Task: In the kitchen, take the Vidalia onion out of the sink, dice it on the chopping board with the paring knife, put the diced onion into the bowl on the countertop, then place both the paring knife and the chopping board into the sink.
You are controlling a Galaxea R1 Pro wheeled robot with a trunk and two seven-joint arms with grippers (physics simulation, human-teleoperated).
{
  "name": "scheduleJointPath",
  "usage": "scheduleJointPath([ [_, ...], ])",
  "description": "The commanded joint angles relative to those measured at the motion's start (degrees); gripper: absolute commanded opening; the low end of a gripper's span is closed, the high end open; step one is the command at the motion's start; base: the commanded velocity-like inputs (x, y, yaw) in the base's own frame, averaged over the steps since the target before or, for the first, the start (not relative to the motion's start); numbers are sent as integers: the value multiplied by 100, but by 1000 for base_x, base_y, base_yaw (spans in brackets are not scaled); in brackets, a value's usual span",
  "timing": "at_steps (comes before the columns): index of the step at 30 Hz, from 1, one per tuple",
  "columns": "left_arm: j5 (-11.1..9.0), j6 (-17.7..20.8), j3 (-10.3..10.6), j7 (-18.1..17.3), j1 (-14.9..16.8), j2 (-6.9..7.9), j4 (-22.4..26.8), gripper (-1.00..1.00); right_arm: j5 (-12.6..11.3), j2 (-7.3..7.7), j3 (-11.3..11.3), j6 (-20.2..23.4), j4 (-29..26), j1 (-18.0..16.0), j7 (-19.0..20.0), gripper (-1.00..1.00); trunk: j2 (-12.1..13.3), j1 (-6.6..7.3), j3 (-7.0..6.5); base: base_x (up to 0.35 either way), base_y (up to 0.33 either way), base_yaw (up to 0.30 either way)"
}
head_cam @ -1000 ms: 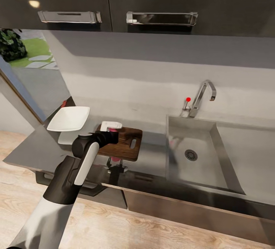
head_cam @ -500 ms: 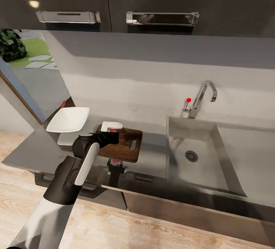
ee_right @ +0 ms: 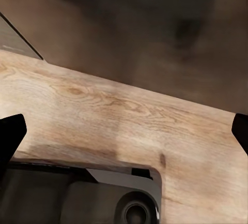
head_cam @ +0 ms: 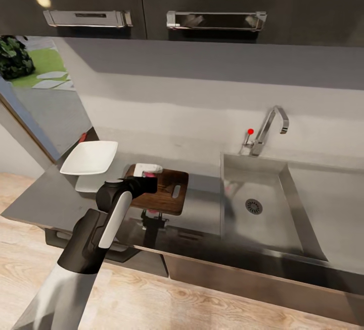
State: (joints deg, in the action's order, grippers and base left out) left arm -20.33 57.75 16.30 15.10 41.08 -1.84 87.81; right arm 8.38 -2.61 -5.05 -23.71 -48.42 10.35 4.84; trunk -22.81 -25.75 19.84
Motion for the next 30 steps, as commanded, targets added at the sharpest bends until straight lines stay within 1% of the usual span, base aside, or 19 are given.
scheduleJointPath([
  [1,-57,18,5,62,4,0,2,-100,50,-10,-40,-10,-9,2,44,100,-10,-3,10,0,0,0],
  [11,-53,17,5,63,-3,0,7,-100,50,-11,-40,-10,-9,2,44,100,-10,-3,76,0,0,0],
  [16,-51,17,5,62,-3,0,4,-100,50,-12,-40,-10,-9,2,44,100,-10,-3,82,5,1,0],
  [23,-50,17,5,61,-3,0,0,-100,50,-12,-40,-10,-9,2,44,100,-10,-3,82,119,58,0],
  [30,-50,17,5,62,-5,0,0,-100,50,-12,-40,-10,-9,2,43,100,-10,-3,82,11,5,0],
])
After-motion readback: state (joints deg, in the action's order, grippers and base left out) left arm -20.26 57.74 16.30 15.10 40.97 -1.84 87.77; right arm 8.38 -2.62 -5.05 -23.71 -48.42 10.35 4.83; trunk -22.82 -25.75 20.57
